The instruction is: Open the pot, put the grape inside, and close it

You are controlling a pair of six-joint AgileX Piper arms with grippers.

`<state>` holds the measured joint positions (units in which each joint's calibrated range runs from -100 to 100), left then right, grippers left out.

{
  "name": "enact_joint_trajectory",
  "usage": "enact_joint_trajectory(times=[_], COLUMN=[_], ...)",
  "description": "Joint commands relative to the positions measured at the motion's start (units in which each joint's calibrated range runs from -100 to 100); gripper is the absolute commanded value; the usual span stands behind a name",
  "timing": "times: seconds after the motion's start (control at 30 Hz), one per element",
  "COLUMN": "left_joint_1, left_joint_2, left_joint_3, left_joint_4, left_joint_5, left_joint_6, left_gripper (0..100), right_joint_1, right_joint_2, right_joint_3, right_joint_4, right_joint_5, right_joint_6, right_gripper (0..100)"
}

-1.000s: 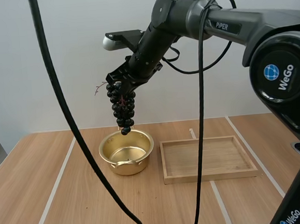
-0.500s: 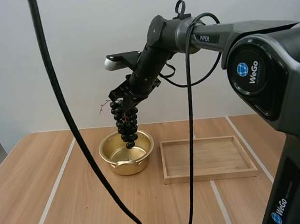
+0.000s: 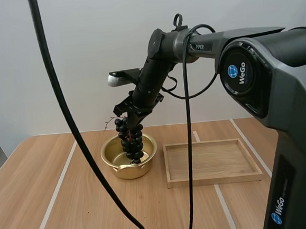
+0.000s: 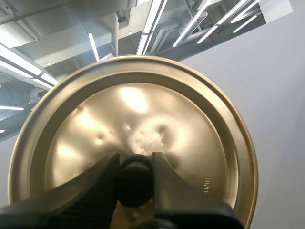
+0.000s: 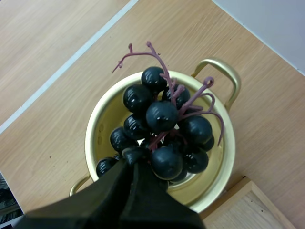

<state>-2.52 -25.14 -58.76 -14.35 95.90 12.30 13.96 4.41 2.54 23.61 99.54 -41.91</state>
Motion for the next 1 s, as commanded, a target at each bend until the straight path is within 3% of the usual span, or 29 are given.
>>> enact_joint_trajectory(times=[0.0,0.57,0.97], left_joint_1=[-0.09,-0.09,-0.09], left_joint_2=[0.1,0.1,0.1], left_joint_3=[-0.3,-0.3,-0.3], left_joint_4=[-0.1,-0.3,-0.1], left_joint_5=[-2.5,-2.5,-1.5], left_joint_6=[-0.6,-1.2,-1.2], left_gripper=[0,0,0], right_joint_1=[0.0,0.2,3.6], right_joint_2=[0.2,0.4,6.0], right_joint_3=[2.4,7.5,7.5], right_joint_4=[1.2,2.7,2.6], right_joint_5=[0.5,-4.7,-10.0], right_joint_6=[-1.4,-4.2,-4.0], right_gripper=[0,0,0])
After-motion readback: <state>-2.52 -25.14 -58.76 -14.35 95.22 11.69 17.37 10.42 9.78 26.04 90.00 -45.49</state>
